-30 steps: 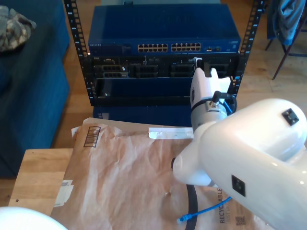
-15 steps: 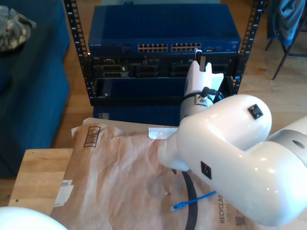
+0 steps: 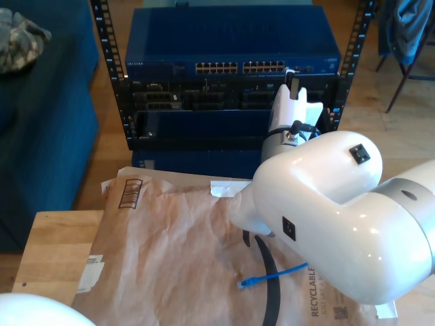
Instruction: Grab the cable and plug it in
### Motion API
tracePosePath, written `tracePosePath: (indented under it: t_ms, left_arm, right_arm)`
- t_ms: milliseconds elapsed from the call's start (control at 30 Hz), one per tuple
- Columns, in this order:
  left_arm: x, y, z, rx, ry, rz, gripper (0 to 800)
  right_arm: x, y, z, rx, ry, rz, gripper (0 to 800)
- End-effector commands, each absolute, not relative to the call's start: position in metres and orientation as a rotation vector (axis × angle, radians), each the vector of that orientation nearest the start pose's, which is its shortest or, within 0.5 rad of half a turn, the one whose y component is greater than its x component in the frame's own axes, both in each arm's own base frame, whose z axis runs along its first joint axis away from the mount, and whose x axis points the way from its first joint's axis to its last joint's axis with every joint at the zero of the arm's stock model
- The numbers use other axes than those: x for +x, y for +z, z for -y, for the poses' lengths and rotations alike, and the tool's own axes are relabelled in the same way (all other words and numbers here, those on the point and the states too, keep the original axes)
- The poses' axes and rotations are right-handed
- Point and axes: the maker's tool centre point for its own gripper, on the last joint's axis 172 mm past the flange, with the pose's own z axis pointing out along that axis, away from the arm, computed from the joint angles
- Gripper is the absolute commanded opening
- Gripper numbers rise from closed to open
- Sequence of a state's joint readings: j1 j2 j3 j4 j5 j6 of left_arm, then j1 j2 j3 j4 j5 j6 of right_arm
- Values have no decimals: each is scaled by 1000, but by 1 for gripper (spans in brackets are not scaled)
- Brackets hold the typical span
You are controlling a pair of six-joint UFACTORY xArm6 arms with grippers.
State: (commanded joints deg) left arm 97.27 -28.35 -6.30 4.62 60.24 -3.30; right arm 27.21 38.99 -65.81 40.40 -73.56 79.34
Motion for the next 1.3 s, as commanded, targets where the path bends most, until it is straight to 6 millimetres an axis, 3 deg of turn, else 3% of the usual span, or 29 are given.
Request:
tracePosePath:
  t_ms: [200,500,1300]
  left_arm:
    - [-31,30,-120,1857,-500,-2112,800]
    - [-31,30,-120,1858,-498,-2113,800]
    - [-31,30,-120,1858,-498,-2113,800]
  right_arm:
    - [652,278,-120,-963,-1320,-1335,0]
    - [653,276,-140,-1033,-1294,-1265,0]
    - [659,276,-135,-1018,-1303,-1268,0]
